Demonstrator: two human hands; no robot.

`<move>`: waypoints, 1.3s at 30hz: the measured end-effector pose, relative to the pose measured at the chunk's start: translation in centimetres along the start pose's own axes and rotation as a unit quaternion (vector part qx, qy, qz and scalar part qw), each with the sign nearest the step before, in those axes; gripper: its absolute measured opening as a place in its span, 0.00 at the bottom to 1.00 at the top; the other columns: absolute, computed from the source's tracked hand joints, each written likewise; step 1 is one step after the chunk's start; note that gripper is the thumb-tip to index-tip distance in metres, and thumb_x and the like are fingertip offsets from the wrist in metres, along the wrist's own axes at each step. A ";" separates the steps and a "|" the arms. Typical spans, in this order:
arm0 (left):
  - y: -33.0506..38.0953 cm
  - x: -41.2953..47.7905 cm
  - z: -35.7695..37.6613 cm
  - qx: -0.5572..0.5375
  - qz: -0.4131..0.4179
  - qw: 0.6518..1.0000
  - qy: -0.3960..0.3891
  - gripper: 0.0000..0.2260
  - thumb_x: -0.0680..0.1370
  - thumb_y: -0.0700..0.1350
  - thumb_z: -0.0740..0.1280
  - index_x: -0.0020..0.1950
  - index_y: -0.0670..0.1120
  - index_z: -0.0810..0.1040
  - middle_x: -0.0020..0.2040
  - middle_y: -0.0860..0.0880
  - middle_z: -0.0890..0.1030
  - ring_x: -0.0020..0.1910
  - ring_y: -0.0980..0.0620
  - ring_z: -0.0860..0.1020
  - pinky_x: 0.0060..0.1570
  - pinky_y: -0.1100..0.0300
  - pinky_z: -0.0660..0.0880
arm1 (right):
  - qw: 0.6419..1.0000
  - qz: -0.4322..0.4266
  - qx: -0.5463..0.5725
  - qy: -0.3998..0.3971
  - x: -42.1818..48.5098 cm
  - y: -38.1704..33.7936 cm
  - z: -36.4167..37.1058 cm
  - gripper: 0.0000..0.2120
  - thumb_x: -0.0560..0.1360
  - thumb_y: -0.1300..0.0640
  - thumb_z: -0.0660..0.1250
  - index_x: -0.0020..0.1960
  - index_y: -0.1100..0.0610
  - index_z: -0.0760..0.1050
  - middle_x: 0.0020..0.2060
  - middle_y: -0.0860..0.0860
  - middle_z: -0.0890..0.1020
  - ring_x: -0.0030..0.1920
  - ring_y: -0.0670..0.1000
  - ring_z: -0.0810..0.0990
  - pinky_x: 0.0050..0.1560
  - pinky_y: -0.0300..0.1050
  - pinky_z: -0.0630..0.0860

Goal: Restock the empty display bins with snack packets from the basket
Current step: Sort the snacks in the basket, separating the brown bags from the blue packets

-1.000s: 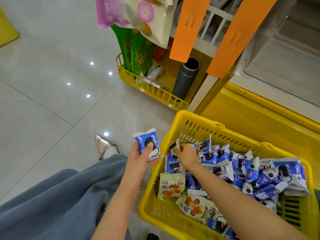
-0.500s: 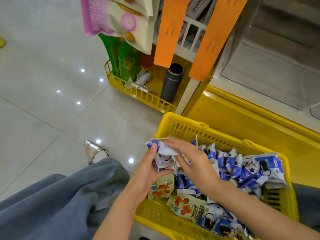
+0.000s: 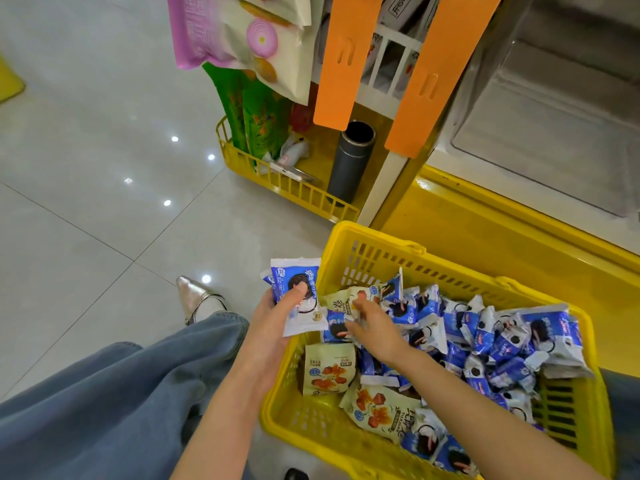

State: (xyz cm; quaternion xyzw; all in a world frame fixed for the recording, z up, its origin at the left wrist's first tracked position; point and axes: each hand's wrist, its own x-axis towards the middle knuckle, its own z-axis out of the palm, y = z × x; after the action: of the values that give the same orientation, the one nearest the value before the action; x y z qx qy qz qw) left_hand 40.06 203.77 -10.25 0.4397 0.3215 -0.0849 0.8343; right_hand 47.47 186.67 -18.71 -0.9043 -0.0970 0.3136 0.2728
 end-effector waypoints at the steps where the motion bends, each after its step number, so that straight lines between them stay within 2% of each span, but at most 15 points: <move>1: 0.0 0.0 -0.1 0.005 -0.001 1.000 0.001 0.17 0.77 0.47 0.64 0.65 0.44 0.72 0.55 0.41 0.81 0.53 0.41 0.81 0.51 0.48 0.78 | 1.000 0.006 -0.009 0.003 0.2 0.2 0.7 0.23 0.78 0.54 0.64 0.70 0.61 0.64 0.66 0.56 0.70 0.66 0.55 0.68 0.63 0.45 0.66; 5: -0.1 0.2 -0.1 0.029 0.001 1.000 0.012 0.17 0.75 0.46 0.65 0.63 0.44 0.73 0.56 0.40 0.81 0.55 0.41 0.80 0.59 0.42 0.73 | 0.998 0.044 -0.010 -0.033 0.8 0.0 1.9 0.25 0.75 0.52 0.68 0.68 0.62 0.67 0.62 0.57 0.73 0.60 0.55 0.74 0.56 0.42 0.70; 7: -0.2 0.4 0.2 0.037 0.004 0.999 0.007 0.19 0.73 0.48 0.67 0.63 0.45 0.74 0.56 0.40 0.80 0.56 0.40 0.79 0.62 0.40 0.71 | 0.997 0.033 -0.035 -0.064 0.6 0.0 1.9 0.10 0.75 0.51 0.69 0.50 0.58 0.77 0.45 0.54 0.77 0.43 0.49 0.76 0.43 0.36 0.71; 9: -0.4 0.4 0.5 0.052 0.007 0.999 -0.002 0.22 0.69 0.50 0.68 0.62 0.46 0.74 0.56 0.41 0.81 0.57 0.41 0.78 0.62 0.40 0.70 | 0.997 0.013 -0.036 -0.069 0.2 -0.2 1.4 0.14 0.74 0.53 0.70 0.33 0.54 0.70 0.31 0.51 0.68 0.30 0.45 0.66 0.31 0.35 0.63; 13: -0.9 0.3 0.7 0.085 0.014 0.996 -0.012 0.17 0.72 0.49 0.68 0.60 0.47 0.76 0.54 0.44 0.82 0.55 0.45 0.80 0.62 0.44 0.72 | 0.994 0.013 0.023 -0.109 -1.1 0.4 1.1 0.09 0.74 0.59 0.69 0.50 0.64 0.77 0.46 0.59 0.80 0.42 0.49 0.74 0.44 0.41 0.72; 19: -1.4 -0.3 0.7 0.110 0.013 0.994 -0.001 0.13 0.75 0.47 0.67 0.58 0.47 0.76 0.52 0.46 0.83 0.53 0.46 0.81 0.60 0.45 0.74 | 0.980 0.061 0.107 -0.153 -3.6 0.9 3.9 0.26 0.74 0.56 0.69 0.70 0.57 0.66 0.62 0.54 0.73 0.62 0.50 0.73 0.53 0.37 0.70; 22: -1.5 -0.4 0.6 0.125 0.020 0.992 0.002 0.14 0.75 0.47 0.67 0.59 0.47 0.75 0.52 0.45 0.83 0.53 0.46 0.81 0.59 0.45 0.74 | 0.980 0.064 0.110 -0.151 -4.0 0.8 4.0 0.26 0.75 0.53 0.68 0.70 0.57 0.67 0.65 0.53 0.72 0.64 0.50 0.72 0.57 0.37 0.69; 26: -2.2 -0.5 0.9 0.172 0.033 0.985 0.003 0.19 0.75 0.48 0.67 0.65 0.47 0.69 0.57 0.48 0.80 0.55 0.49 0.79 0.60 0.48 0.73 | 0.984 0.071 0.155 -0.045 -5.4 0.4 0.5 0.21 0.77 0.57 0.65 0.69 0.59 0.67 0.66 0.55 0.72 0.56 0.49 0.75 0.55 0.35 0.71; 28: -2.8 -0.5 1.5 0.224 0.039 0.974 0.000 0.22 0.75 0.50 0.67 0.66 0.48 0.64 0.56 0.53 0.78 0.54 0.58 0.77 0.53 0.62 0.73 | 0.984 0.052 0.161 0.049 -6.3 0.3 -2.0 0.22 0.78 0.57 0.64 0.70 0.58 0.64 0.68 0.55 0.70 0.50 0.45 0.76 0.49 0.35 0.70; 31: -3.9 -0.5 2.6 0.258 0.044 0.965 0.007 0.20 0.76 0.48 0.66 0.64 0.49 0.63 0.51 0.59 0.75 0.45 0.68 0.76 0.37 0.75 0.72 | 0.955 0.015 0.256 0.149 -8.1 -0.5 -4.4 0.23 0.78 0.57 0.63 0.71 0.56 0.62 0.66 0.48 0.68 0.64 0.47 0.69 0.58 0.35 0.64; 33: -4.6 -0.7 2.9 0.244 0.045 0.968 0.019 0.19 0.76 0.48 0.66 0.63 0.49 0.63 0.50 0.60 0.74 0.42 0.69 0.76 0.34 0.78 0.71 | 0.930 0.000 0.335 0.151 -9.4 -1.6 -4.9 0.22 0.78 0.56 0.63 0.70 0.55 0.61 0.63 0.46 0.68 0.65 0.46 0.68 0.60 0.35 0.65; 35: -4.9 -0.9 3.1 0.209 0.036 0.977 0.009 0.22 0.74 0.55 0.66 0.64 0.49 0.64 0.54 0.57 0.77 0.49 0.64 0.77 0.43 0.72 0.76 | 0.925 -0.028 0.365 0.100 -10.2 -2.4 -4.6 0.18 0.78 0.59 0.63 0.66 0.56 0.65 0.61 0.49 0.75 0.60 0.46 0.75 0.55 0.31 0.71; 36: -5.2 -1.1 3.1 0.191 0.025 0.981 -0.006 0.26 0.72 0.59 0.65 0.66 0.50 0.65 0.57 0.54 0.78 0.53 0.58 0.78 0.53 0.62 0.77 | 0.933 -0.044 0.349 0.076 -10.5 -2.6 -4.3 0.14 0.78 0.60 0.63 0.63 0.55 0.67 0.57 0.50 0.77 0.57 0.46 0.76 0.52 0.30 0.73; 37: -5.2 -1.2 3.1 0.175 0.016 0.984 -0.020 0.30 0.69 0.63 0.65 0.67 0.51 0.65 0.59 0.53 0.78 0.56 0.54 0.78 0.59 0.53 0.75 | 0.945 -0.057 0.314 0.064 -10.8 -2.8 -4.0 0.12 0.78 0.60 0.63 0.60 0.54 0.69 0.55 0.50 0.78 0.54 0.46 0.77 0.52 0.33 0.74; 39: -5.0 -1.5 3.1 0.167 0.016 0.985 -0.036 0.34 0.65 0.64 0.67 0.67 0.53 0.65 0.60 0.53 0.79 0.57 0.53 0.79 0.61 0.48 0.74 | 0.962 -0.075 0.252 0.067 -10.9 -3.0 -3.5 0.09 0.78 0.57 0.63 0.58 0.51 0.70 0.52 0.49 0.77 0.52 0.46 0.77 0.54 0.40 0.75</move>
State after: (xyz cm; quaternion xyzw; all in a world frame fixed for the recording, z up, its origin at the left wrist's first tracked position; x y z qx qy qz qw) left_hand 38.21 198.12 -11.48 0.5743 0.2653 -0.1400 0.7618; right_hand 41.03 183.84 -9.14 -0.8153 -0.0639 0.2454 0.5206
